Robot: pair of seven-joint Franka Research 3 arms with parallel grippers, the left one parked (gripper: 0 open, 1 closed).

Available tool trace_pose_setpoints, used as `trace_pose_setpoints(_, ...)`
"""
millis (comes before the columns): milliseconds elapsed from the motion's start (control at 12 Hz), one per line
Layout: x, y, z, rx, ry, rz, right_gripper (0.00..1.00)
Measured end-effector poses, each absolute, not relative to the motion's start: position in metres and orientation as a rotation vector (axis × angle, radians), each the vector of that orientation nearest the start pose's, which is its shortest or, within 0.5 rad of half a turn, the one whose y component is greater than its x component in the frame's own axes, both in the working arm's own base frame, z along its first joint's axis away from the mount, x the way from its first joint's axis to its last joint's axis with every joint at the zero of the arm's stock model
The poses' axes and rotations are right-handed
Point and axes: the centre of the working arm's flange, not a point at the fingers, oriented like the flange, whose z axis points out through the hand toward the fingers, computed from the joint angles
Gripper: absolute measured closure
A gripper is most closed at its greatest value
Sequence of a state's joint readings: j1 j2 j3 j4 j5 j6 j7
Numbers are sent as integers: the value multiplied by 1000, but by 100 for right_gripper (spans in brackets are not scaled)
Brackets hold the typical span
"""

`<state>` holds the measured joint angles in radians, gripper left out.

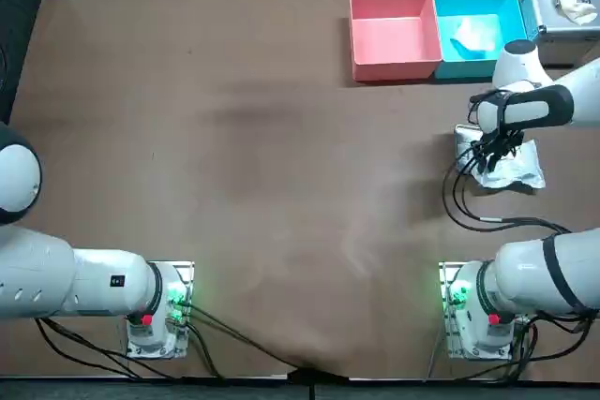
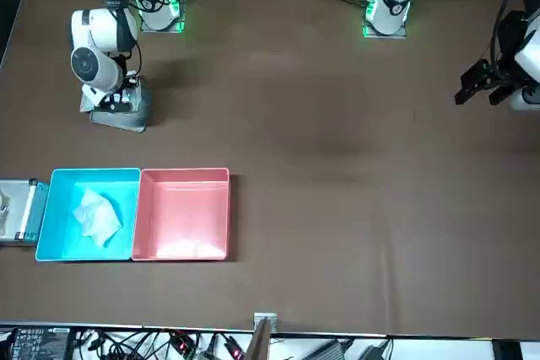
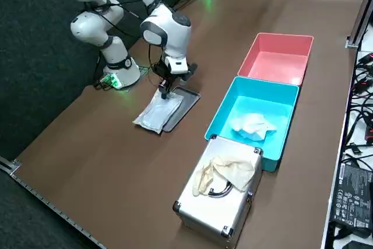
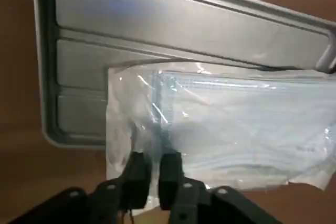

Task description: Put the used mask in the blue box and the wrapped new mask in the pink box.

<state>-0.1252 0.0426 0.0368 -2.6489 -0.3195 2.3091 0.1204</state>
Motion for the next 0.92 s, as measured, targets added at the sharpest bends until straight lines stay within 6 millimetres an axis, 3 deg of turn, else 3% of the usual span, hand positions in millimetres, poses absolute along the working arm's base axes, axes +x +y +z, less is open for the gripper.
trace_pose_setpoints(167, 387, -43, 217, -3286, -70, 682, 98)
trace_pose_setpoints(250, 403, -46, 243, -3303, -49, 737, 98)
trace_pose_setpoints(417, 421, -42, 276, -3326, -42, 774, 98)
trace_pose_setpoints(917, 468, -11, 377, -3361, -17, 740, 98)
